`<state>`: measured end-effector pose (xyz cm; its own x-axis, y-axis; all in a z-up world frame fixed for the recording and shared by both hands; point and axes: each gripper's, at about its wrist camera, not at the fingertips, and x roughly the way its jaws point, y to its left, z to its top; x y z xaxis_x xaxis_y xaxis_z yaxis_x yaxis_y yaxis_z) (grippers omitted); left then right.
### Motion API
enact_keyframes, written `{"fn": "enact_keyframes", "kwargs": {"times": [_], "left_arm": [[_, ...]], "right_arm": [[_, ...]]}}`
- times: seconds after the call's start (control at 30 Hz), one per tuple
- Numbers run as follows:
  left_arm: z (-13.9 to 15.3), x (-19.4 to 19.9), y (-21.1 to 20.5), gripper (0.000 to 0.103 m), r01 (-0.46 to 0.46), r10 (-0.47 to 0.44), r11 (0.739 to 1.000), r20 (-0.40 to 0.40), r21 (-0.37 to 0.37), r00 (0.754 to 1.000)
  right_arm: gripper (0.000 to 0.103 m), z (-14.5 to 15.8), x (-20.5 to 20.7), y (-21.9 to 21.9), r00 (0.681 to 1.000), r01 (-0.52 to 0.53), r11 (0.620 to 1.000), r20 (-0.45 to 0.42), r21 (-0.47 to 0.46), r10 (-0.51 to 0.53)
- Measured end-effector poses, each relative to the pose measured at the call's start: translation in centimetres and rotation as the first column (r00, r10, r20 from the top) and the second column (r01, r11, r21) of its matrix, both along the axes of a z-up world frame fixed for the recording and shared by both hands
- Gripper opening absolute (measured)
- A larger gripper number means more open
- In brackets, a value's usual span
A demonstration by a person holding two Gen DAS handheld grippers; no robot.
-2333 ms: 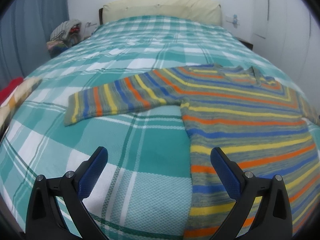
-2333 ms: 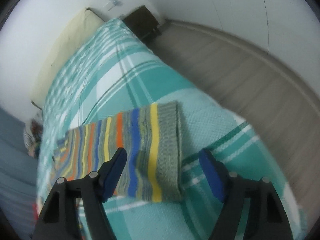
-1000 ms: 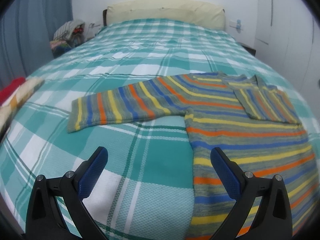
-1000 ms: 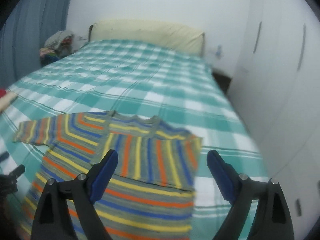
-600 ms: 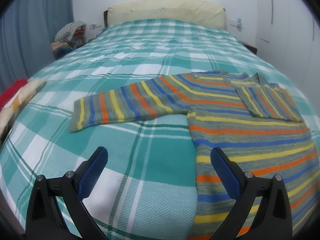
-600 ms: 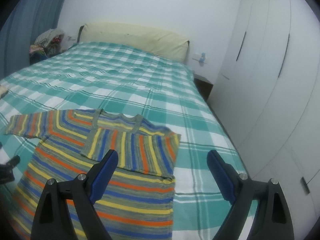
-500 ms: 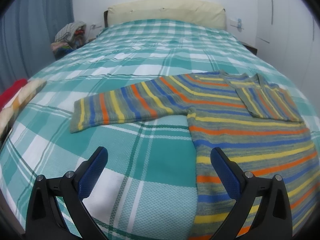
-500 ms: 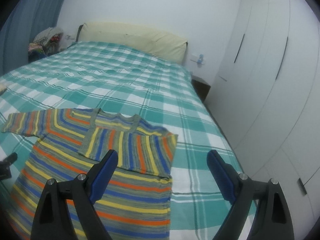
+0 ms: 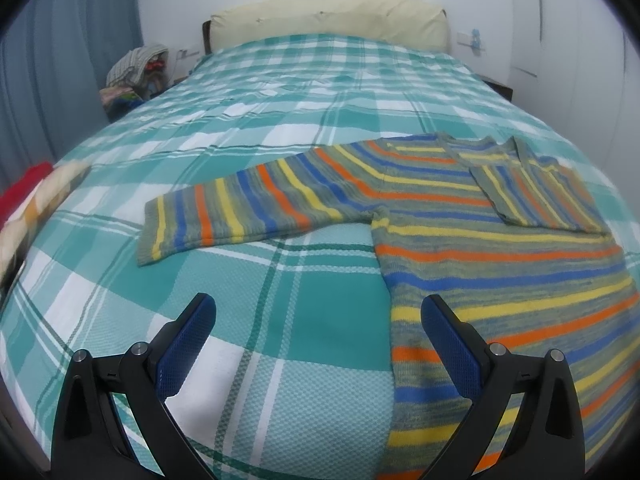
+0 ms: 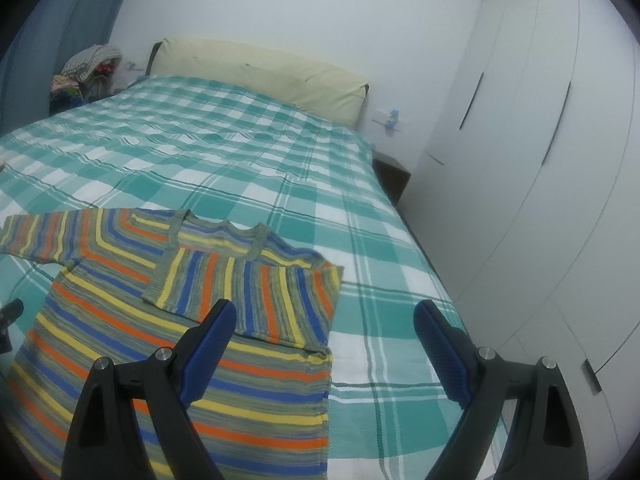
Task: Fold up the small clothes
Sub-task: 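Grasp the other sleeve cuff with the left tool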
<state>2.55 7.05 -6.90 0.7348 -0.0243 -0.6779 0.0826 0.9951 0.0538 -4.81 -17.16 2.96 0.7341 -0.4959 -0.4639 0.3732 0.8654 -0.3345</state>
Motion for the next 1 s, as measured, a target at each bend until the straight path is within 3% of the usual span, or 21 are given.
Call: {"fn": "enact_keyframes", "kwargs": {"times": [0.23,0.4,0.5,0.6,0.7,0.77,0.83,0.9,1.0], "left_arm": [[-0.5,0.3,0.3,0.102,0.010,-0.010,1.000,-0.029,-0.011,1.000],[0.2,1.9,5.1,0.102,-0.018,-0.006,0.981,-0.122,-0.195,0.992],[2.0,4.0,10.9,0.102,-0.119,0.084,0.956,-0.139,-0.267,0.987],[2.9,7.4,17.5,0.102,-0.212,0.146,0.914,-0.208,-0.346,0.967],[1.7,11.2,22.6,0.102,-0.323,0.206,0.854,-0.305,-0.408,0.930],[-0.2,13.4,24.4,0.101,-0.371,0.216,0.830,-0.372,-0.417,0.903],[-1.9,15.0,24.8,0.100,-0.401,0.233,0.826,-0.407,-0.397,0.883],[-2.9,16.1,24.4,0.093,-0.399,0.227,0.826,-0.412,-0.398,0.883],[-3.9,17.3,22.8,0.086,-0.375,0.227,0.854,-0.388,-0.362,0.893]], "right_arm": [[0.090,-0.2,0.0,-0.4,1.000,-0.009,1.000,-0.003,0.026,0.009],[0.090,-2.7,-1.6,-1.6,0.989,-0.147,0.972,0.006,0.183,0.148],[0.090,-5.9,-3.0,-2.2,0.981,-0.176,0.961,-0.038,0.214,0.188],[0.090,-8.7,-4.0,-3.3,0.981,-0.166,0.947,-0.056,0.274,0.188],[0.090,-10.5,-4.5,-4.0,0.982,-0.152,0.929,-0.056,0.337,0.181],[0.090,-11.0,-4.2,-4.2,0.980,-0.154,0.920,-0.065,0.360,0.189],[0.090,-11.1,-4.0,-3.8,0.976,-0.169,0.918,-0.066,0.357,0.206],[0.090,-10.8,-4.1,-3.2,0.974,-0.188,0.923,-0.057,0.337,0.220],[0.090,-10.9,-4.3,-2.7,0.971,-0.201,0.929,-0.059,0.311,0.230]]}}
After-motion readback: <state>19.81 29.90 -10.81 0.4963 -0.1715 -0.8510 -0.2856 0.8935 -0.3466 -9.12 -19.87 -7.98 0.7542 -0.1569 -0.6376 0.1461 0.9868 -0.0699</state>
